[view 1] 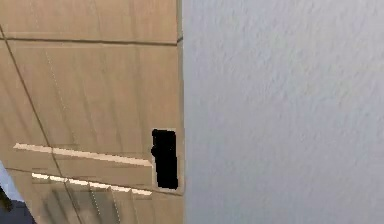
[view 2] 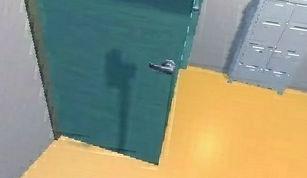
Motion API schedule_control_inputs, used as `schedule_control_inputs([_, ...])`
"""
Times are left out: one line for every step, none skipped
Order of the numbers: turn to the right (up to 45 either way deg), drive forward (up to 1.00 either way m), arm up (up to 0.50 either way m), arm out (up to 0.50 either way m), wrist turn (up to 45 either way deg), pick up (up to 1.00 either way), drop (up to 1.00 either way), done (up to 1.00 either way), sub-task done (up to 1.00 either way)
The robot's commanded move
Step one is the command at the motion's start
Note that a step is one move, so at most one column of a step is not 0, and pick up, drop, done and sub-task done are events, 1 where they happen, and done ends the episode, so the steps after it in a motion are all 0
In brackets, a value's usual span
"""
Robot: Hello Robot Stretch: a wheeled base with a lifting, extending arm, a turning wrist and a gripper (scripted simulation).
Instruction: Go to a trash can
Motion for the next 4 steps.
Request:
schedule_control_inputs([-45.0, 0.00, 0.00, 0.00, 0.0, 0.00, 0.00, 0.00, 0.00])
schedule_control_inputs([-45.0, 0.00, 0.00, 0.00, 0.0, 0.00, 0.00, 0.00, 0.00])
schedule_control_inputs([-6.0, 0.00, 0.00, 0.00, 0.0, 0.00, 0.00, 0.00, 0.00])
schedule_control_inputs([0.0, 0.50, 0.00, 0.00, 0.0, 0.00, 0.00, 0.00, 0.00])
